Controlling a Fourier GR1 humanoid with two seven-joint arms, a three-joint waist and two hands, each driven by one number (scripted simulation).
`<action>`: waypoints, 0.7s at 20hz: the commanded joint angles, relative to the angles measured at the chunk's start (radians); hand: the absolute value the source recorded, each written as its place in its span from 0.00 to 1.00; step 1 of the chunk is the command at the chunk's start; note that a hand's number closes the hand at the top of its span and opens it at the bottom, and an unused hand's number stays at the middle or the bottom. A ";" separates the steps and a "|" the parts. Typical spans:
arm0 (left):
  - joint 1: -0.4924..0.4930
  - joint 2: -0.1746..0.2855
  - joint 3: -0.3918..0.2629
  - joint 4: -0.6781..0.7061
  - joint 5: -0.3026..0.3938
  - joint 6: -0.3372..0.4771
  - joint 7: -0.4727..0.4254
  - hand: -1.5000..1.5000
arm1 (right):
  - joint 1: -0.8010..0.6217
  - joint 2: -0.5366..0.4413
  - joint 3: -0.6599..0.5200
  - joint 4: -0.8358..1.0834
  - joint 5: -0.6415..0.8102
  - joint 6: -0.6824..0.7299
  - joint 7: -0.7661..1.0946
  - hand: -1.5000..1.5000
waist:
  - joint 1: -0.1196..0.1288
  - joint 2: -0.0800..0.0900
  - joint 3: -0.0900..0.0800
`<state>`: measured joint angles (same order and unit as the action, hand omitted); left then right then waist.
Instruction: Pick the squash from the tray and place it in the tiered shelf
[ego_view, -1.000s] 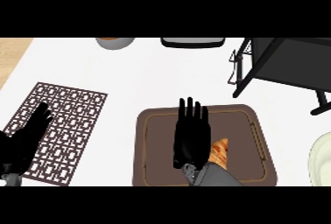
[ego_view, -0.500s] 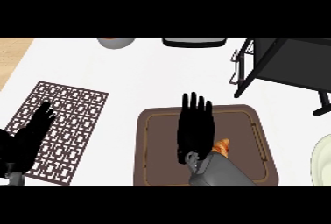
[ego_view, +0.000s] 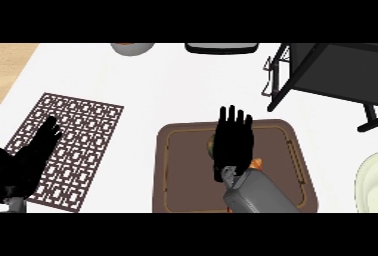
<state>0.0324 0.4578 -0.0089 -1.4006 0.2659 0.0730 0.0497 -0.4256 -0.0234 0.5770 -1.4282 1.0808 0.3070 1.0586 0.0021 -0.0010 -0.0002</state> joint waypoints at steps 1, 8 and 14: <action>0.002 -0.025 0.006 -0.030 -0.021 0.000 0.017 0.50 | 0.001 0.022 -0.002 0.068 0.030 -0.038 0.073 0.00 | 0.004 0.001 0.000; 0.007 -0.044 0.057 0.020 -0.049 -0.045 -0.022 0.50 | -0.023 0.023 -0.093 0.144 0.055 -0.033 -0.034 0.00 | 0.002 0.001 0.000; -0.032 -0.088 0.045 -0.036 -0.085 -0.003 0.064 0.50 | -0.036 0.023 -0.059 0.237 -0.007 -0.129 -0.013 1.00 | 0.007 0.002 0.001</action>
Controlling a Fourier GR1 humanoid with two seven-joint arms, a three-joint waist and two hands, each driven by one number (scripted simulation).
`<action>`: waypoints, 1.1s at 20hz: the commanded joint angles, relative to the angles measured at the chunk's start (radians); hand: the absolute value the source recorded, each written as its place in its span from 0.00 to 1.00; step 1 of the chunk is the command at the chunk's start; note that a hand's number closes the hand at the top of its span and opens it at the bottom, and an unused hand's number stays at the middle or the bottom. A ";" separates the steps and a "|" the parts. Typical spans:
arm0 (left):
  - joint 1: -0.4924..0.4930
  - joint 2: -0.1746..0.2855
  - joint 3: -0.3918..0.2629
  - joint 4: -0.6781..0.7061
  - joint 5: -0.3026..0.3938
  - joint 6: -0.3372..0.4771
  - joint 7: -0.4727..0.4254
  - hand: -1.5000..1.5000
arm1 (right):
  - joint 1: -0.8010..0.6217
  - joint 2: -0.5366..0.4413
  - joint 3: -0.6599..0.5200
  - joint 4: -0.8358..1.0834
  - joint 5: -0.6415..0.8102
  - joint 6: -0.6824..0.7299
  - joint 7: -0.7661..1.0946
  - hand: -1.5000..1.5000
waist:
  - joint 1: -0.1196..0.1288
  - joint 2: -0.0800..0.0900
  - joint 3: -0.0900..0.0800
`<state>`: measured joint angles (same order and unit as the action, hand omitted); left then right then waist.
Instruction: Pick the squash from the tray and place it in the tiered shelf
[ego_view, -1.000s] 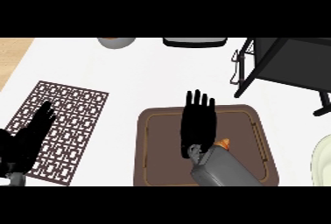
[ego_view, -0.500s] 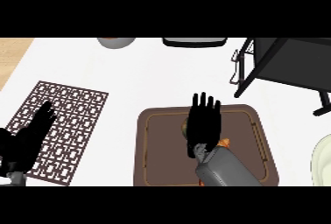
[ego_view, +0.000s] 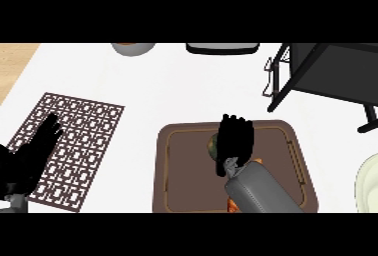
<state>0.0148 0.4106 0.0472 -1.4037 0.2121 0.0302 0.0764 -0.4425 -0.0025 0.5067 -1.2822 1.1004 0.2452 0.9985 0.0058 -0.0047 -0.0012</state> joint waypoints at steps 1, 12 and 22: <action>0.001 0.011 0.037 -0.005 0.005 -0.031 0.009 0.50 | -0.108 0.002 -0.082 0.133 -0.045 -0.040 -0.007 1.00 | 0.005 0.006 0.001; 0.035 -0.035 0.049 -0.033 -0.045 -0.046 -0.007 0.50 | 0.027 -0.034 0.020 0.028 0.127 -0.069 -0.058 1.00 | -0.001 0.003 0.001; 0.026 -0.054 0.055 -0.027 -0.064 -0.029 0.013 0.50 | 0.148 -0.374 -0.165 -0.293 -0.175 -0.077 -0.615 1.00 | -0.025 0.003 0.002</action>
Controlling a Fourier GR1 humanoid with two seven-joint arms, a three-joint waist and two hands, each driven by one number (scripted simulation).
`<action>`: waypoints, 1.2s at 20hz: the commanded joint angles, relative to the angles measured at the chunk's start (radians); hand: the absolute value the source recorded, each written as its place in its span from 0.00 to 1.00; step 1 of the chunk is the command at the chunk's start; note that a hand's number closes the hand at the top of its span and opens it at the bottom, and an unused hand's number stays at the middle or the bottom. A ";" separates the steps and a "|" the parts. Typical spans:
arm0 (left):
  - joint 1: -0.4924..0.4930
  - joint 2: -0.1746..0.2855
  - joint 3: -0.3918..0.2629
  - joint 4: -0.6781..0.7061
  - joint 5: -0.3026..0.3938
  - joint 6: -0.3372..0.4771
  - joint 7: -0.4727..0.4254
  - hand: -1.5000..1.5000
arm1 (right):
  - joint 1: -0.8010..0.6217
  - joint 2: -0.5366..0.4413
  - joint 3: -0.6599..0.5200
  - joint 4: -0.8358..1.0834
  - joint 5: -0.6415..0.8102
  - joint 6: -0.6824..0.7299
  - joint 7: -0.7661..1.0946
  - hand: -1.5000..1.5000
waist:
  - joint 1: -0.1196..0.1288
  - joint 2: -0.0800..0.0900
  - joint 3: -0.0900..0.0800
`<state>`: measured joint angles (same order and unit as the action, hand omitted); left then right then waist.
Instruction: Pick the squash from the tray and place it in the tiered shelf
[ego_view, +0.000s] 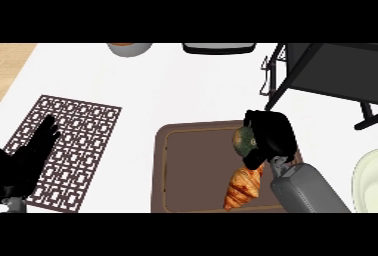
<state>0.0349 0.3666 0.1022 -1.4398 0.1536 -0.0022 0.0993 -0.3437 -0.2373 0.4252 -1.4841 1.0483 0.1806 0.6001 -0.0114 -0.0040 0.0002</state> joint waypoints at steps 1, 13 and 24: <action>0.031 -0.002 0.008 -0.004 -0.001 -0.010 -0.018 0.50 | 0.045 -0.164 -0.112 -0.113 -0.134 0.002 -0.234 1.00 | 0.002 0.001 0.000; 0.014 -0.020 0.018 -0.009 -0.009 -0.012 0.002 0.50 | 0.146 -0.212 -0.519 -0.595 -0.576 0.266 -0.115 1.00 | -0.012 -0.003 -0.001; -0.026 -0.009 0.050 0.005 -0.009 -0.034 0.031 0.50 | 0.014 -0.304 -0.891 -0.811 -1.044 0.389 0.225 1.00 | 0.001 0.000 -0.001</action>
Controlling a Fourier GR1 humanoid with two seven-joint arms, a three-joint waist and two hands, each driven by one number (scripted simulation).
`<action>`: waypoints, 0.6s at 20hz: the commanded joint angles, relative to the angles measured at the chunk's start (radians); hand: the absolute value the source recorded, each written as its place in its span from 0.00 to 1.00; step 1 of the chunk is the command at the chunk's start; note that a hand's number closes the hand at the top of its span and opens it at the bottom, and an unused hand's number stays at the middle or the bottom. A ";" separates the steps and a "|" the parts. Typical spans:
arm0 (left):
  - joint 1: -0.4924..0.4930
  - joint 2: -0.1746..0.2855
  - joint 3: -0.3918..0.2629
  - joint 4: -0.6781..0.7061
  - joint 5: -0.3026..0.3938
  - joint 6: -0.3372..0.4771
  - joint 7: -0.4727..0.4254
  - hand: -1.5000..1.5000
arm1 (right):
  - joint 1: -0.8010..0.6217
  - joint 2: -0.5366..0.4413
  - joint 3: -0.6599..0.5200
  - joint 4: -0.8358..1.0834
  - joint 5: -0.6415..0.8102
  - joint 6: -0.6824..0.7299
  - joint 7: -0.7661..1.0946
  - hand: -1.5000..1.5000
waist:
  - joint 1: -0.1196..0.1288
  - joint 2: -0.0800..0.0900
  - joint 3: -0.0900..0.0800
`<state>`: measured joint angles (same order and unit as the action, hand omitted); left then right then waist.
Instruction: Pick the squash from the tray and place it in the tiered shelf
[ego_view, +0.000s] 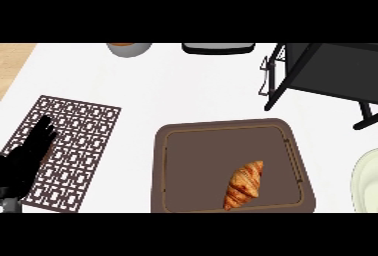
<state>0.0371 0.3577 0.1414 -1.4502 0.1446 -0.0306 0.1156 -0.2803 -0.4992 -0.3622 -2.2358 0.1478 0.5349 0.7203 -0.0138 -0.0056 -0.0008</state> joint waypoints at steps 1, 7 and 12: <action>0.008 0.008 -0.005 -0.015 0.012 -0.046 0.010 0.50 | -0.149 -0.070 -0.103 -0.012 -0.160 0.006 0.169 1.00 | 0.011 0.001 -0.001; -0.055 -0.022 0.006 0.077 -0.028 -0.011 -0.015 0.50 | -0.262 -0.230 -0.190 0.063 -0.213 -0.006 0.234 1.00 | 0.006 0.003 0.000; -0.027 -0.047 -0.021 0.000 -0.032 -0.009 0.020 0.50 | -0.325 -0.360 -0.089 0.208 -0.074 0.012 0.169 1.00 | 0.023 0.007 0.000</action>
<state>0.0212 0.3365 0.1383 -1.4434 0.1212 -0.0463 0.1147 -0.5477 -0.7786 -0.4797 -2.1216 0.0311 0.5243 0.8736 0.0039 -0.0015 -0.0014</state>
